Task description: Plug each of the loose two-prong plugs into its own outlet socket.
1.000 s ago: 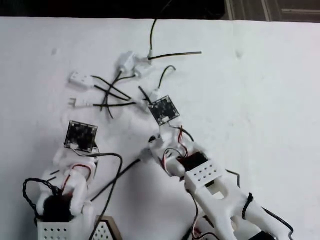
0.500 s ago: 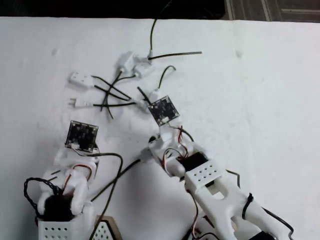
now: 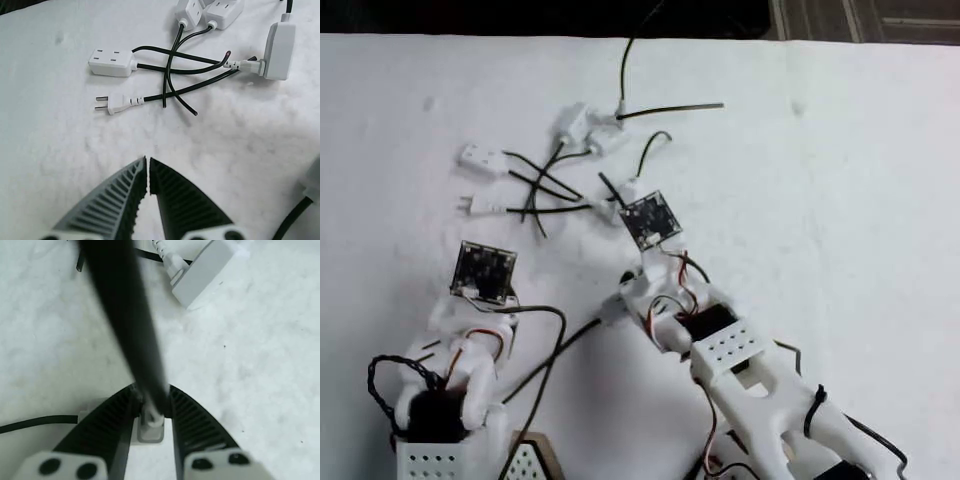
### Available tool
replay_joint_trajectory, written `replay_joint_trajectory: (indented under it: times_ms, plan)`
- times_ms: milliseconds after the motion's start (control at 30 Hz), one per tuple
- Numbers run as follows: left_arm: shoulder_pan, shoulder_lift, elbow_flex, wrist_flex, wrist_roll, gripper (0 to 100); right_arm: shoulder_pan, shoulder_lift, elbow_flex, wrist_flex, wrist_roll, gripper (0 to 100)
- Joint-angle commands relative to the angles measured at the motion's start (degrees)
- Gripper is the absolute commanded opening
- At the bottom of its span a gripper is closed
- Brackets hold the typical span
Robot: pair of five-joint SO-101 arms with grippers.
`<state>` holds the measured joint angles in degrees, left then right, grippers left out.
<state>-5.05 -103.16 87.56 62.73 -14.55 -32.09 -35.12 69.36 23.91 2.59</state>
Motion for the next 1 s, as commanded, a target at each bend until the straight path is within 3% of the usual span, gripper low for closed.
replay_joint_trajectory:
  times_ms: [0,233,400,967]
  plan:
    - [-0.5,-0.6,-0.4,-1.4,-0.5,3,0.2,-0.4,1.6,-0.6,0.6,1.7]
    - [-0.5,-0.6,-0.4,-1.4,-0.5,3,-1.1,-0.4,5.2,-0.3,0.8,1.7]
    - [-0.5,-0.6,-0.4,-1.4,-0.5,3,-3.2,-0.1,7.3,-0.4,6.9,1.7]
    - [-0.2,-0.6,-0.3,-1.1,-0.5,3,-3.4,0.0,7.3,2.5,12.0,1.7]
